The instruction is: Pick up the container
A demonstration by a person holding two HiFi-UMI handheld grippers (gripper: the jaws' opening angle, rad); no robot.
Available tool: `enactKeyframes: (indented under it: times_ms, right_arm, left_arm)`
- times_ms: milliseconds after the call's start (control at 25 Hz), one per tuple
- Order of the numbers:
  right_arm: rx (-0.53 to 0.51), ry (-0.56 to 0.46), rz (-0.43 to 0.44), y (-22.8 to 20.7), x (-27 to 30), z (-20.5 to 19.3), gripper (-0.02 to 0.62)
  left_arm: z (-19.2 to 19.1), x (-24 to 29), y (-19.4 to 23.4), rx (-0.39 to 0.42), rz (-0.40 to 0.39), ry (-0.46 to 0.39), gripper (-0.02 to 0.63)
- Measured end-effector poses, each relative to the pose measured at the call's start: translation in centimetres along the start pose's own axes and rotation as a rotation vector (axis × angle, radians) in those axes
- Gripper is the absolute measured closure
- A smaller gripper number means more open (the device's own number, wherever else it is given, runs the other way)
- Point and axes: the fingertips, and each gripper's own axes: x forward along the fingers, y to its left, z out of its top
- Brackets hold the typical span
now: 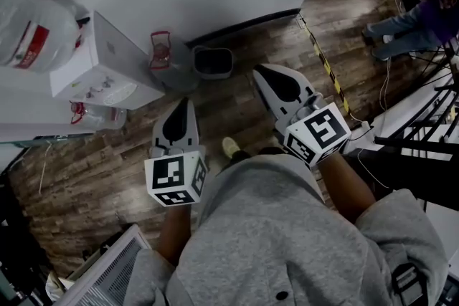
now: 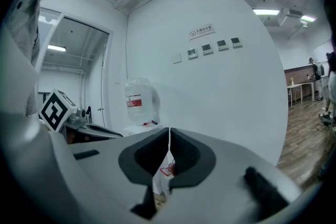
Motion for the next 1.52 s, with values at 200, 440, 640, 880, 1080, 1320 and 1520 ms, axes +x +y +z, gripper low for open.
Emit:
enactKeyframes:
  times_ms: [200, 440, 640, 880, 1080, 1320, 1520]
  right_arm:
    - [-0.012, 0.003, -0.01, 0.5, 1.1, 0.0, 0.569]
    - [-0.029, 0.011, -0.024, 0.4, 1.7, 0.1, 0.569]
    - [-0.02, 0.016, -0.041, -0.3, 1.1, -0.4, 0.569]
    - [-0.007, 0.024, -0.049, -1.8, 1.5, -1.0, 0.569]
    - [-0.01, 0.023, -0.039, -3.3, 3.4, -0.7, 0.569]
    - [-0.009, 0.036, -0.035, -5.9, 6.5, -0.2, 0.569]
    - [-0.006, 0.047, -0.027, -8.6, 9.4, 0.2, 0.569]
  left_arm:
    - [-0.3, 0.5, 1.0, -0.006, -0.016, 0.004, 0.591]
    - [-0.3, 1.0, 1.7, -0.021, -0.03, 0.003, 0.591]
    - [-0.3, 1.4, 0.9, -0.027, -0.046, 0.002, 0.591]
    - [-0.4, 2.7, 0.5, -0.015, -0.046, 0.013, 0.591]
    - [0.2, 4.3, 1.4, -0.019, -0.03, 0.02, 0.591]
    - [1.6, 7.5, 2.9, -0.023, -0.026, 0.021, 0.591]
    - [2.5, 11.0, 4.1, -0.025, -0.016, 0.039, 0.591]
